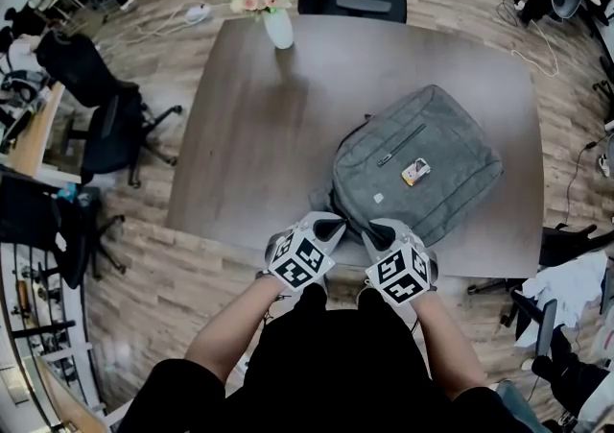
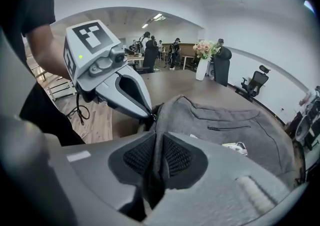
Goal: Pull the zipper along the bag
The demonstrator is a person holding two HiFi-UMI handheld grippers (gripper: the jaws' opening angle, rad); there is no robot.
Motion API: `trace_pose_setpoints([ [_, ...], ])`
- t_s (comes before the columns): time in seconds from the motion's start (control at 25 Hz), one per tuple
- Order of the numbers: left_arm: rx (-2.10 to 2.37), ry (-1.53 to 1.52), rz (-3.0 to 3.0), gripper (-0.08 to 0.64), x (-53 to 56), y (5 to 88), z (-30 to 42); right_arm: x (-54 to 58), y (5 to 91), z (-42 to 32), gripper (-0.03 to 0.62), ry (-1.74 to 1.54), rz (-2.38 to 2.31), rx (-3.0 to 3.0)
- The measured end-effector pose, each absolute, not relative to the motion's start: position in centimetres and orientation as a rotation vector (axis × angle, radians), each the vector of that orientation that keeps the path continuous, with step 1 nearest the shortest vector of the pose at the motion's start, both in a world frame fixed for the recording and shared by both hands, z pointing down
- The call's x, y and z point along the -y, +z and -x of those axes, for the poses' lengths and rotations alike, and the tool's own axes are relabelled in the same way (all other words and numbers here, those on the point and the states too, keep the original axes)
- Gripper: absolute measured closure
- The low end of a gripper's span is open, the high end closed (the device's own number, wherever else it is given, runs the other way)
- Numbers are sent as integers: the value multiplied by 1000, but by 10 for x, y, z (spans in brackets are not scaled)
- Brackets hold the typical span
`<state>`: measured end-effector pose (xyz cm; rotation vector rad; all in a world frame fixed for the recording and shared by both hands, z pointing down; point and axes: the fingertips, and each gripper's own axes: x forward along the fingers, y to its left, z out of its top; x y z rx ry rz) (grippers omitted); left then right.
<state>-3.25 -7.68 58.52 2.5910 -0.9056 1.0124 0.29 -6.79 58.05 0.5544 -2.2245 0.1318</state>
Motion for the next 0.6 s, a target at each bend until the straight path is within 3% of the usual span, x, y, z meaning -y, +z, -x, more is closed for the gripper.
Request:
trace_pose_setpoints([
  [0.6, 744, 869, -2608, 534, 66, 583, 16, 33, 569, -56, 546, -195, -293, 2208],
])
